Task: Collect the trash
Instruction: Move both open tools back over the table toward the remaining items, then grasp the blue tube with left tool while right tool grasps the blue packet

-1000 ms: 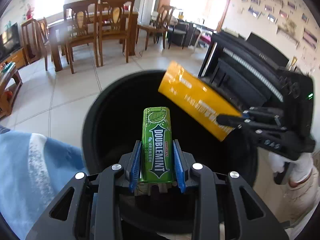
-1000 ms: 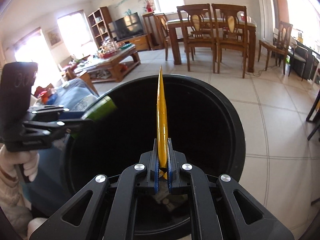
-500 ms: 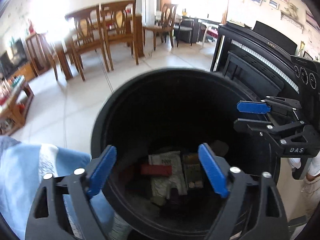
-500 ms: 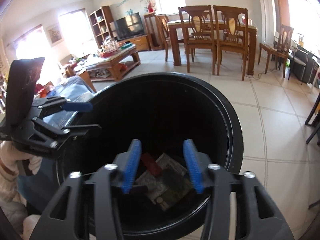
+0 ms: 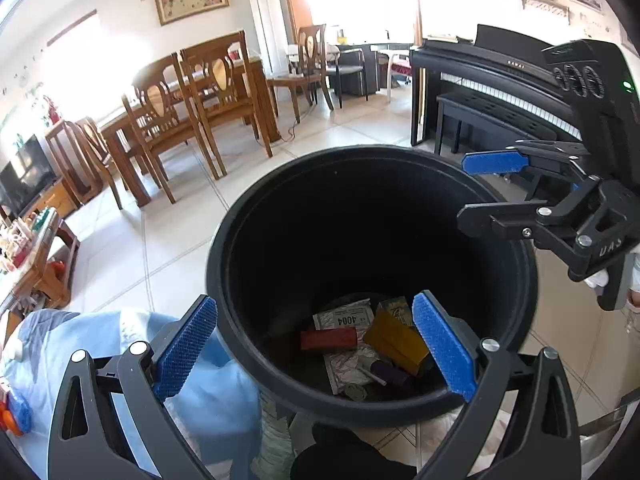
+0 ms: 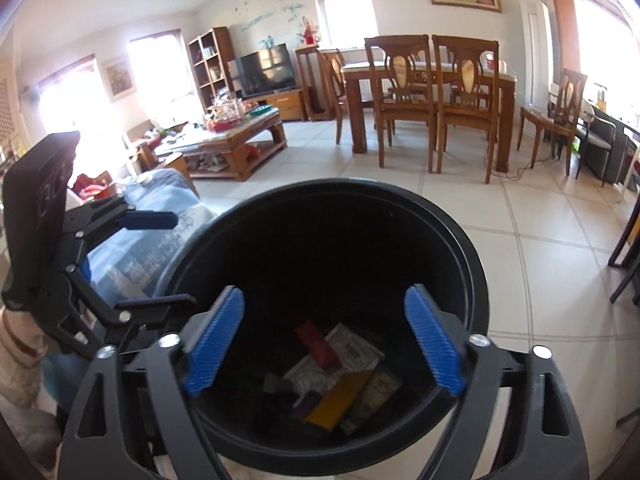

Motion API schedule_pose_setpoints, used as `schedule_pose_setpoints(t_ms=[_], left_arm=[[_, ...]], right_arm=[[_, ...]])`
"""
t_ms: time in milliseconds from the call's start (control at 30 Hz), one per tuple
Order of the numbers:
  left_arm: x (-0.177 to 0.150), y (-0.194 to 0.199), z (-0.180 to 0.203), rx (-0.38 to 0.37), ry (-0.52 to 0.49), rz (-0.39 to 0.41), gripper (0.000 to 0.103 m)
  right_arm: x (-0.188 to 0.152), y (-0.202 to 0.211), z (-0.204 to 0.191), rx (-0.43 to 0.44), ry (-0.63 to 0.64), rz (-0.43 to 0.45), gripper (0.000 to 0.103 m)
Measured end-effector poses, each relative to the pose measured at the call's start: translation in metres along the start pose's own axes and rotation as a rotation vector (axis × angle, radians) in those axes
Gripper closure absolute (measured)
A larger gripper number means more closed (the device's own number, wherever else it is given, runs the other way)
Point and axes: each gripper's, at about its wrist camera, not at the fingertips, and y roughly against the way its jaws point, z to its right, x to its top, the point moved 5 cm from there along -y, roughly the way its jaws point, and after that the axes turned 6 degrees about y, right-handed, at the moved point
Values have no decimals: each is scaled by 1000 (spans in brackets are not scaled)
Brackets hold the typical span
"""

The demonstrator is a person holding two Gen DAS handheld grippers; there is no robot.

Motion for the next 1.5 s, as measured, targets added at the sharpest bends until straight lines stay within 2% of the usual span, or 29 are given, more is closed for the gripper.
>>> schedule_pose_setpoints(t_ms=[233, 433, 633, 967, 1233, 1500], left_arm=[[-18, 46, -17, 31, 11, 72, 5], [-43, 88, -63, 90, 100, 114, 5], [-76, 130, -128, 167, 245, 143, 5], [-153, 197, -250, 276, 567, 158, 5], [-199, 226, -316, 380, 658, 129, 5], [-234, 226, -372, 431, 668, 53, 5]], right_arm=[[20, -4, -46, 57, 24, 11, 5], [45, -24, -110, 113, 105, -4, 5], [66, -51, -183, 183, 197, -25, 5], [100, -117, -309, 324, 275, -78, 5], [121, -169, -385, 401, 330, -109, 5], [137, -217, -423, 423, 382, -134, 5]])
